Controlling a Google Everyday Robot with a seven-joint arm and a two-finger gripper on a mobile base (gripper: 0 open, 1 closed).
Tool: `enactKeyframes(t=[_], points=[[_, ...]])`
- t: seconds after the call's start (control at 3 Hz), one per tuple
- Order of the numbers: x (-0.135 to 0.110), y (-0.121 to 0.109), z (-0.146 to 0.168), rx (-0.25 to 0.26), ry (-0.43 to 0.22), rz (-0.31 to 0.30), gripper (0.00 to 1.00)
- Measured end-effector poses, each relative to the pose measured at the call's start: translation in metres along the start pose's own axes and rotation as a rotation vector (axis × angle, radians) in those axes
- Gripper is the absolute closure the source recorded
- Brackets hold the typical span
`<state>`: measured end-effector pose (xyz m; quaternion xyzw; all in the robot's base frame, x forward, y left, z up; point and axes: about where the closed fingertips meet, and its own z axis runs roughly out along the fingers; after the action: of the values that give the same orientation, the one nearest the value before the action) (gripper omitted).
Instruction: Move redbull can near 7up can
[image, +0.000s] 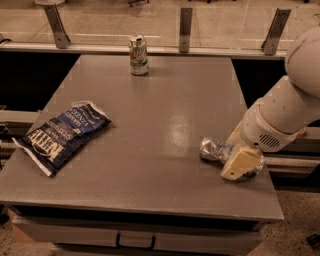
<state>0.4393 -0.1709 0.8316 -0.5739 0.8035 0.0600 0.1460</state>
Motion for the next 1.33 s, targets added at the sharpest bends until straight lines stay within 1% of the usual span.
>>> enactKeyframes(t=[0.33,0.67,1.0,1.33], points=[[0.000,-0.003,0.004,-0.011,-0.006,0.010,0.65],[-0.005,-0.009,-0.001,-0.010,-0.025,0.018,0.87],[-0.006,-0.020,-0.012,0.001,-0.050,0.038,1.00],[-0.006,-0.020,-0.012,0.000,-0.050,0.038,1.00]])
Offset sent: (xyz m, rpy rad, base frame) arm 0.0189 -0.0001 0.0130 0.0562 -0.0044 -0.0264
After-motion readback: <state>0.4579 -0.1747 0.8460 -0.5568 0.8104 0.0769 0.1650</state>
